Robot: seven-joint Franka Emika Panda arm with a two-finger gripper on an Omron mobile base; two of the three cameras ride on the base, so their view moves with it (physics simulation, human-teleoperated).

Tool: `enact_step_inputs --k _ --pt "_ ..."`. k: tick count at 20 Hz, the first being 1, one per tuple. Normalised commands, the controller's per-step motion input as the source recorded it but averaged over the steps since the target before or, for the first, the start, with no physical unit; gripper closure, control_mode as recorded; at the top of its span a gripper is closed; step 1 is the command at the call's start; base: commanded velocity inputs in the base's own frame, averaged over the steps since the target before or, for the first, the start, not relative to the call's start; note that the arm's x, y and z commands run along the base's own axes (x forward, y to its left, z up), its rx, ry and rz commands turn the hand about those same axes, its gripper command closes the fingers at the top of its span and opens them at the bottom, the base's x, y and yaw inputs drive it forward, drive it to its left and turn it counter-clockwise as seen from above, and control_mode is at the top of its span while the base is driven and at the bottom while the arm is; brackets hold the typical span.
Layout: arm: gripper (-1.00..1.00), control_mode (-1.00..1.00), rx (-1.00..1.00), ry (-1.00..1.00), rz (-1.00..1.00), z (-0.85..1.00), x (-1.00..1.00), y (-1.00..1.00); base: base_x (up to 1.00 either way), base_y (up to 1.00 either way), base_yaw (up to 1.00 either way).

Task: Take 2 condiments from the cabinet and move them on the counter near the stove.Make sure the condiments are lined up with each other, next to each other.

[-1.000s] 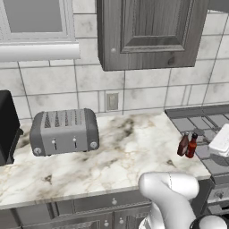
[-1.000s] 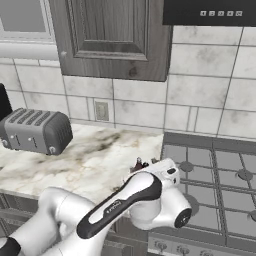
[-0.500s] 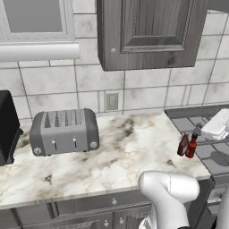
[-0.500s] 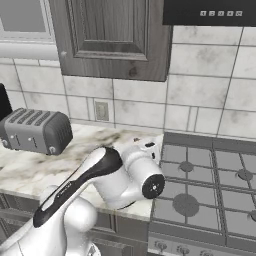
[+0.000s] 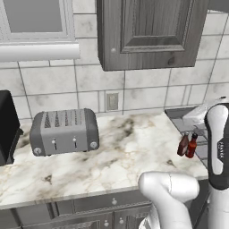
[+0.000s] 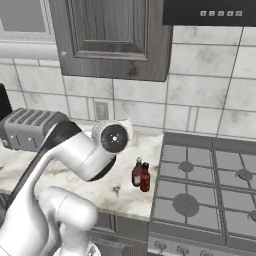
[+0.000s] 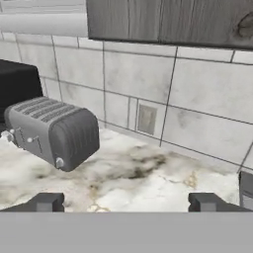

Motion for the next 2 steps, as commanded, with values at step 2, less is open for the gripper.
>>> enact_step_inputs --k 2 --pt "-1.00 -1.00 -0.06 0.29 0.00 0.22 0.00 0.62 0.00 0.00 0.00"
